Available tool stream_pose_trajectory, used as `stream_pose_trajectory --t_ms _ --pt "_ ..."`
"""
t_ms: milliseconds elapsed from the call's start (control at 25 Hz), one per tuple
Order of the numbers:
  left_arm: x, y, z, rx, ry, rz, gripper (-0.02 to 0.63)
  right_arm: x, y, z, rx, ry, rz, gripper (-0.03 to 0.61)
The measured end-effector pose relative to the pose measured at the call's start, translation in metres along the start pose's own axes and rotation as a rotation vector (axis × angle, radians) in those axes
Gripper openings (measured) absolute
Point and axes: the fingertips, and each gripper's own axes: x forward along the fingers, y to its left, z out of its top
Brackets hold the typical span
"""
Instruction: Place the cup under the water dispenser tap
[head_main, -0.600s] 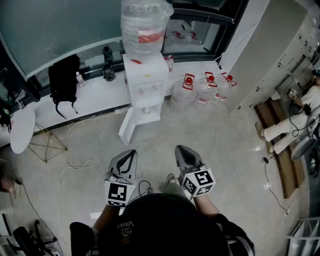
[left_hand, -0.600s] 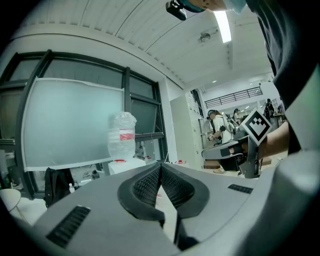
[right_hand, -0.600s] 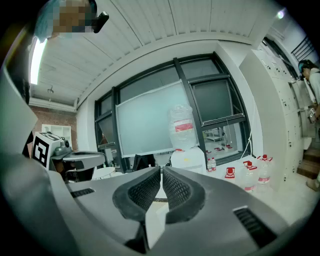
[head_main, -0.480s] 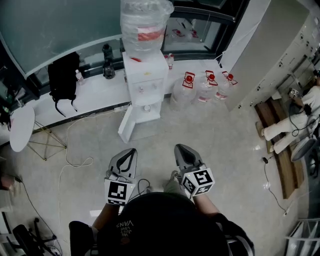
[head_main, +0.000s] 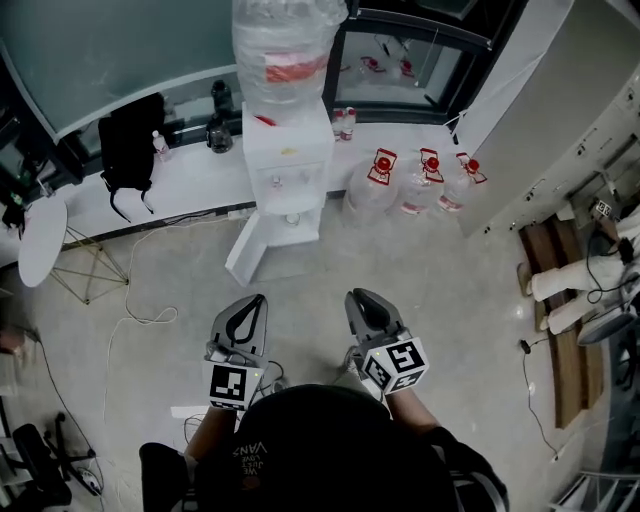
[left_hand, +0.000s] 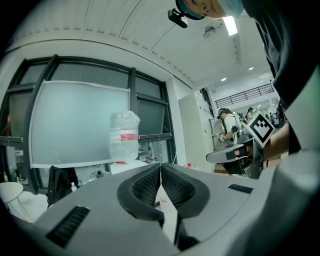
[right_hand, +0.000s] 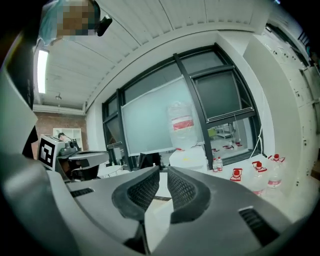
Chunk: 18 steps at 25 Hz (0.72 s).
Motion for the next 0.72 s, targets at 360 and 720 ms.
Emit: stream_pose_trajectory --t_ms 360,720 --pt "0.103 -0.066 -0.006 -0.004 0.045 0.082 0.023 -0.002 -0.102 0.013 -0.018 0.075 0.148 0.046" --pt "0.152 -0.114 -0.032 0.004 0.138 0.133 0.028 -0.011 -0.162 0.016 -0.004 0.098 0.24 0.046"
